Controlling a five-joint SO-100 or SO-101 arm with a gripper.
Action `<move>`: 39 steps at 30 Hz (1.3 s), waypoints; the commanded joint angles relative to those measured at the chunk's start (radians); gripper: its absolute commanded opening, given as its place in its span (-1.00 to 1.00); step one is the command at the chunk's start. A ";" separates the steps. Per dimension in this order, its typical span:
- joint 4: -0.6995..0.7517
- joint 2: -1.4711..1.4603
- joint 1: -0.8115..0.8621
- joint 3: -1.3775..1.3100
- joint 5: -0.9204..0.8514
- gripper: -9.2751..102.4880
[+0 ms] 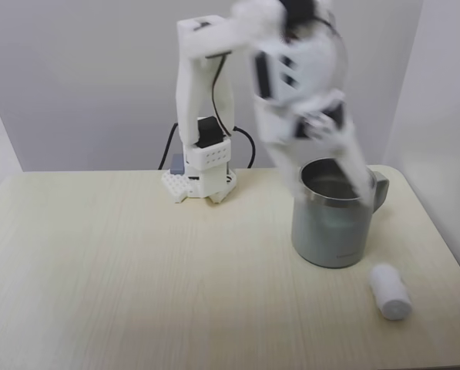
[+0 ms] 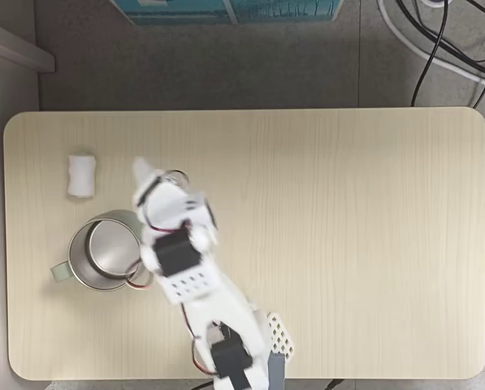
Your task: Grasp a dressing and put it in the cup.
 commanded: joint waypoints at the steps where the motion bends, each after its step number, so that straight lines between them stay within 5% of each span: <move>1: -0.052 0.095 -0.087 0.066 -0.017 -0.24; 23: -0.242 0.767 -0.202 0.374 0.029 -0.22; 26: -0.244 0.790 -0.216 0.394 0.037 -0.34; 30: -0.249 0.807 -0.219 0.417 0.066 -0.84; 39: -0.219 0.726 -0.192 0.423 0.101 -0.84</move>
